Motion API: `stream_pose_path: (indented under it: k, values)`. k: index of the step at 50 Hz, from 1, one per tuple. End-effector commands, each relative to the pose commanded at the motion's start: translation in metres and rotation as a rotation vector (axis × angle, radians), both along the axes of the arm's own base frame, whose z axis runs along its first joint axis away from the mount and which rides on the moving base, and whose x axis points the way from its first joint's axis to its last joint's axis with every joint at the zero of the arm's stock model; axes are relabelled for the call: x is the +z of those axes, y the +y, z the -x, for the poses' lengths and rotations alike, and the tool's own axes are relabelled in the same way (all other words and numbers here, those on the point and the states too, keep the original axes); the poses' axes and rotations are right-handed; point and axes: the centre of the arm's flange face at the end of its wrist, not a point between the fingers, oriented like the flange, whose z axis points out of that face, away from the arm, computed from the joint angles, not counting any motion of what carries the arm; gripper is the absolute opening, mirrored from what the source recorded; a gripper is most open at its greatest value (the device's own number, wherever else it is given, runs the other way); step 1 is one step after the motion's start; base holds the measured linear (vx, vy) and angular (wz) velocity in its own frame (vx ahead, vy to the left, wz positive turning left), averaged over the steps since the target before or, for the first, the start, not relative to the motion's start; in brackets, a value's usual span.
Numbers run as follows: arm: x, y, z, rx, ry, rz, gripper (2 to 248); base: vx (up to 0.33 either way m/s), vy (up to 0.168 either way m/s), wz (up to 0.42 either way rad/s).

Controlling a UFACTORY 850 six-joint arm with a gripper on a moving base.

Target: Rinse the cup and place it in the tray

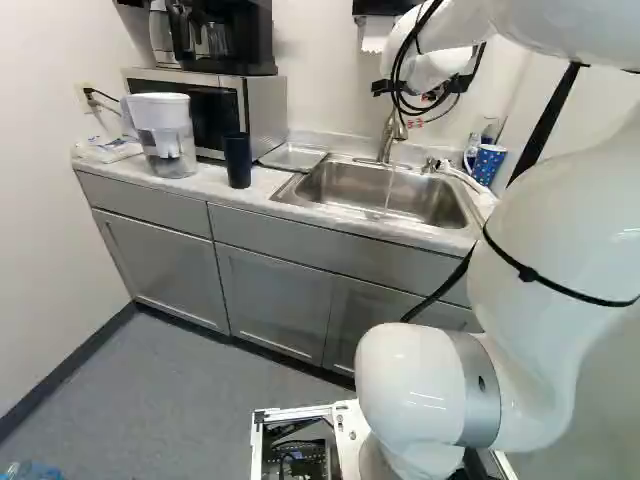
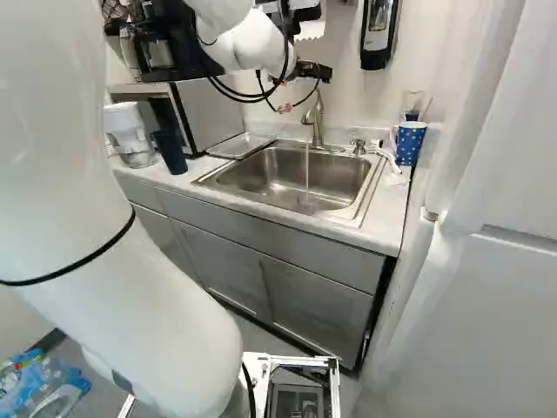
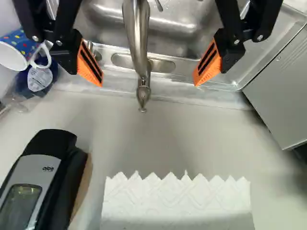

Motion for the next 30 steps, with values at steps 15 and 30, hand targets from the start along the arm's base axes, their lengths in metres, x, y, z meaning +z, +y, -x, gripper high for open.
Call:
stream_pose_path:
  k: [15,30]
  values:
    - [-0.009,-0.007,0.031,-0.030,0.089,-0.025,247,0.000,0.000,0.000]
    - [-0.018,-0.009,0.065,-0.055,0.178,-0.054,247,0.000,0.000,0.000]
